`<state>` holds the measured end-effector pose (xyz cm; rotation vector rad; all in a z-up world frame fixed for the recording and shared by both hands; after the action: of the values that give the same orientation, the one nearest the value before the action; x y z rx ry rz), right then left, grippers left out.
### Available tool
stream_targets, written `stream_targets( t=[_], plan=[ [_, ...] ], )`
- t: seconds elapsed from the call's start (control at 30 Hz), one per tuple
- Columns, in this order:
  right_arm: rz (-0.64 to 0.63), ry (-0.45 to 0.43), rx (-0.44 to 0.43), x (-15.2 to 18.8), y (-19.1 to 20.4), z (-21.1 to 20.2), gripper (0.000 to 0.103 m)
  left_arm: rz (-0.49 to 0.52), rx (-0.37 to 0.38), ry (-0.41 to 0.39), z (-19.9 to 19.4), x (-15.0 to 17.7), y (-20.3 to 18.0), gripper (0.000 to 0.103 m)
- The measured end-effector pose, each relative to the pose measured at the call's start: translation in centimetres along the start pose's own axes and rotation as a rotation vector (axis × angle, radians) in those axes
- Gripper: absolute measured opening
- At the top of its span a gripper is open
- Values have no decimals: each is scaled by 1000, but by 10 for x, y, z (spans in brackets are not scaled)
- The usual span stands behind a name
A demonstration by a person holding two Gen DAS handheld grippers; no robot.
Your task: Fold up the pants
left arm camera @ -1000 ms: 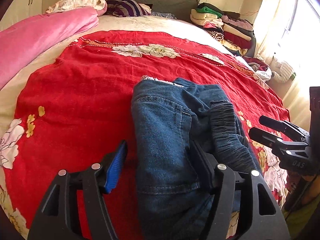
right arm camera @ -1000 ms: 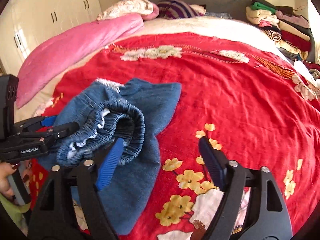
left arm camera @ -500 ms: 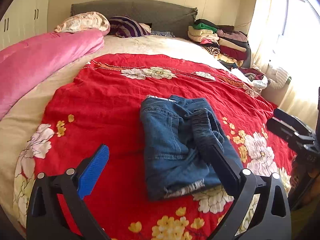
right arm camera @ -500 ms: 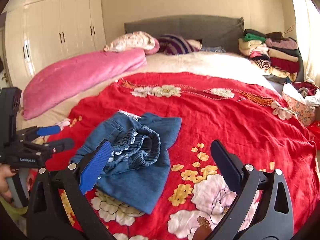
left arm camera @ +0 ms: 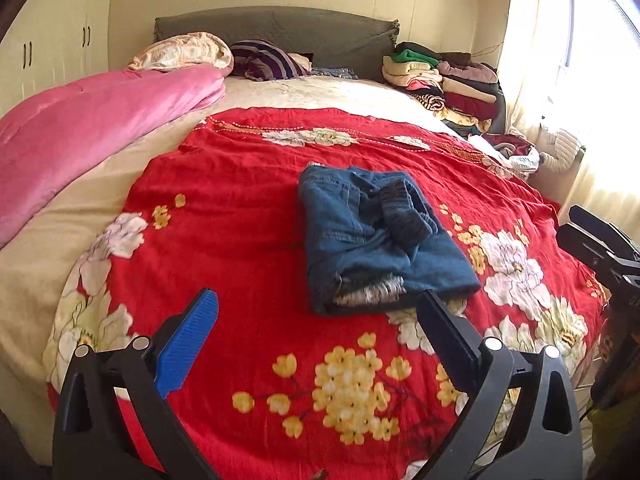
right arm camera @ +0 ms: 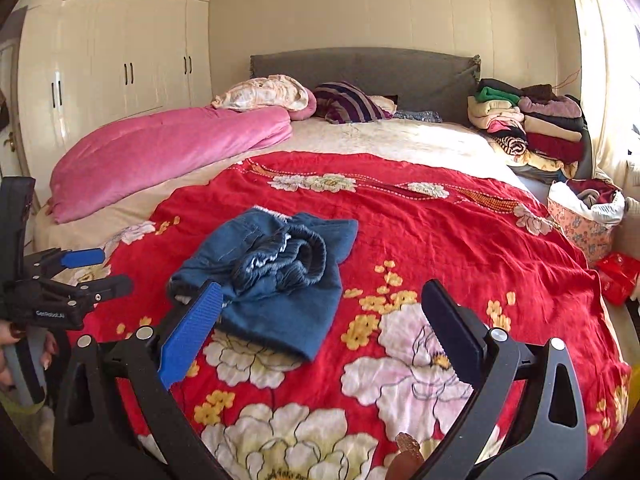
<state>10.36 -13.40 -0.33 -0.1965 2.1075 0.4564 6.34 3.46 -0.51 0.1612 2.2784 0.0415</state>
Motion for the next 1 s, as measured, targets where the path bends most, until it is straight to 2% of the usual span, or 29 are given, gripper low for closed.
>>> stream_targets(
  t=[0.3, 0.4, 1.0],
  plan=[
    [48, 114, 33, 53, -6, 14, 94, -45, 12, 20, -5, 37, -10, 99],
    [68, 144, 33, 67, -6, 21, 94, -36, 9, 54, 2, 42, -13, 99],
    [62, 130, 17, 63, -3, 19, 94, -32, 0, 70, 4, 44, -18, 99]
  ],
)
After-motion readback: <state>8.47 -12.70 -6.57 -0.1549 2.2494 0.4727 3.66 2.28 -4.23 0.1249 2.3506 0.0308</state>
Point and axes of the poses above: each gripper's, at about its wrist camera, not at the fingertips, and z roughly the way its jaws point, y to its left, x to its underside, the point moved 5 cm from there along z, roughly the way its jaws point, and after that the axes turned 15 degrees about z, right-handed, at the moved point
